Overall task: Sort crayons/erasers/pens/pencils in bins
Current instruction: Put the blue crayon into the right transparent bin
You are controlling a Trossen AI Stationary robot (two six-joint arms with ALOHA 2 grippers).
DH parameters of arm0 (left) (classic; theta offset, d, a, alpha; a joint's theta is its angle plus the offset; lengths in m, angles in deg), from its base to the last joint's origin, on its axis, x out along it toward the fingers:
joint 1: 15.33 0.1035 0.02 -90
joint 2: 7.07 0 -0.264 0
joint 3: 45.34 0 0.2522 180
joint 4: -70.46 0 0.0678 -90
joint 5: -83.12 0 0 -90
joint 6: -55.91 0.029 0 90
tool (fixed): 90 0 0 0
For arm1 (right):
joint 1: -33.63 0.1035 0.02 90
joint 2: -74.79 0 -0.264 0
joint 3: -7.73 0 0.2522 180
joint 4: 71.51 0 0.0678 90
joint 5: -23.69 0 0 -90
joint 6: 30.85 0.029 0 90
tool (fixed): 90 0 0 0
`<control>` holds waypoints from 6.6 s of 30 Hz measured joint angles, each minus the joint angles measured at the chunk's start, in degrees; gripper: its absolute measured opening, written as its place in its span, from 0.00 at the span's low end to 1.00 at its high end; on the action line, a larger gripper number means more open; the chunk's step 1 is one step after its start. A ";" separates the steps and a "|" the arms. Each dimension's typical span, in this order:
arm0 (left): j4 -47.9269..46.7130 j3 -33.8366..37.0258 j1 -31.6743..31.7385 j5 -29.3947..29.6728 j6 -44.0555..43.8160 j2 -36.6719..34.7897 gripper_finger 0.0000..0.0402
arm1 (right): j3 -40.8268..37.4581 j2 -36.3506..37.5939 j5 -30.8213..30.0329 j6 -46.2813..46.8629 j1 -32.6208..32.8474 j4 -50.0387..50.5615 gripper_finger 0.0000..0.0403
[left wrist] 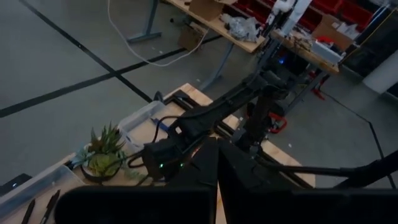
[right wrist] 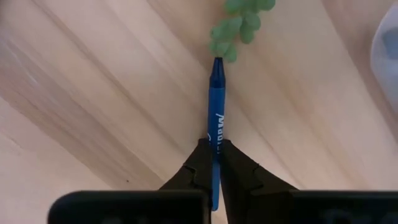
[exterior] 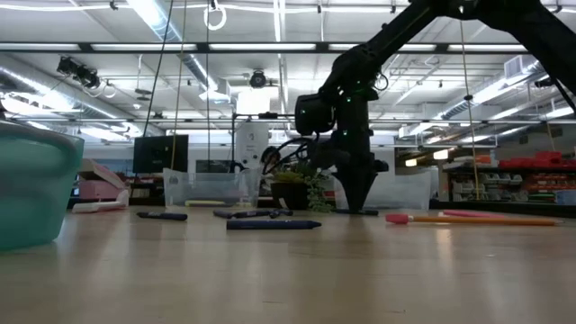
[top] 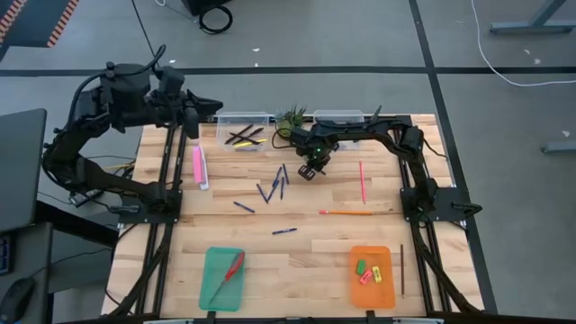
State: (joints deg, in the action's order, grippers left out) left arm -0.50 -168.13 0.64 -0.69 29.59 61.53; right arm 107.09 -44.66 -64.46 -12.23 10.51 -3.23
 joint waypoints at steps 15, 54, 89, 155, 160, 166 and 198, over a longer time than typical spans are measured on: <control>1.23 0.00 0.00 0.00 0.00 -0.02 0.04 | 0.22 19.80 2.13 2.09 -3.90 5.23 0.02; 1.69 0.00 -0.09 0.59 -0.05 0.00 0.03 | -18.03 11.22 5.12 6.92 5.05 -11.83 0.21; 3.00 0.00 -0.06 0.62 3.28 0.00 0.04 | -19.83 16.75 3.52 -18.22 4.64 -11.98 0.21; -12.49 0.02 3.48 3.21 3.38 0.02 0.18 | -14.37 17.76 -3.55 -14.91 5.13 -11.22 0.07; -12.47 0.02 3.48 3.83 3.43 0.02 0.18 | -5.33 17.82 -5.90 -19.11 3.96 -1.25 0.07; -12.45 0.02 3.45 4.51 3.47 0.02 0.19 | 1.63 19.33 -10.55 -23.27 -2.88 8.25 0.07; -8.71 0.07 2.06 4.72 -1.99 0.02 0.21 | -0.80 22.37 -2.24 -26.04 -21.98 3.05 0.36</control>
State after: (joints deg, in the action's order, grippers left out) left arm -9.21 -168.07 2.71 4.04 27.60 61.55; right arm 106.29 -22.29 -66.70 -38.27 -11.47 -0.18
